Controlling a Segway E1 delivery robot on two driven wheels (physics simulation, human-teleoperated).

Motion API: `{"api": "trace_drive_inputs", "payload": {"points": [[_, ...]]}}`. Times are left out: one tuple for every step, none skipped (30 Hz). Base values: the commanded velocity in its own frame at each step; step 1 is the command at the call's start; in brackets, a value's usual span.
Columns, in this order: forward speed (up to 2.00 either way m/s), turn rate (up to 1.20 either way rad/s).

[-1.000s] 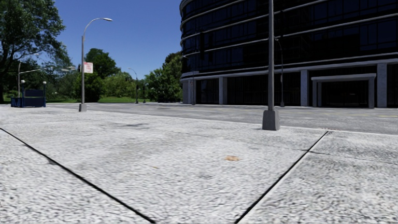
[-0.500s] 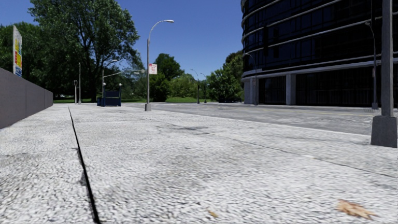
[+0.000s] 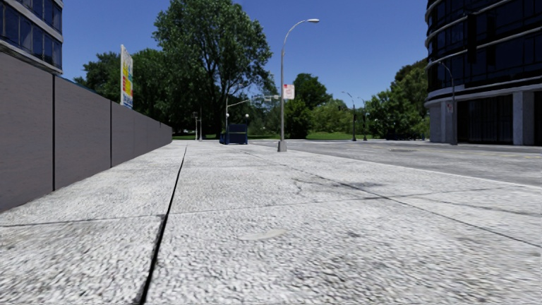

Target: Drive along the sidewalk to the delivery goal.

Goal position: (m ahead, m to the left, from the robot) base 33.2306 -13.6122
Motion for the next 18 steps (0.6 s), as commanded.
{"api": "trace_drive_inputs", "payload": {"points": [[2.0, 0.63], [2.0, 0.63], [2.0, 0.63], [2.0, 0.63], [2.0, 0.63], [2.0, 0.63], [2.0, 0.63], [2.0, 0.63], [2.0, 0.63], [2.0, 0.15], [2.0, 0.0], [2.0, 0.0], [2.0, 0.0], [2.0, 0.0], [2.0, 0.0], [2.0, 0.0], [2.0, 0.0], [2.0, 0.0]]}}
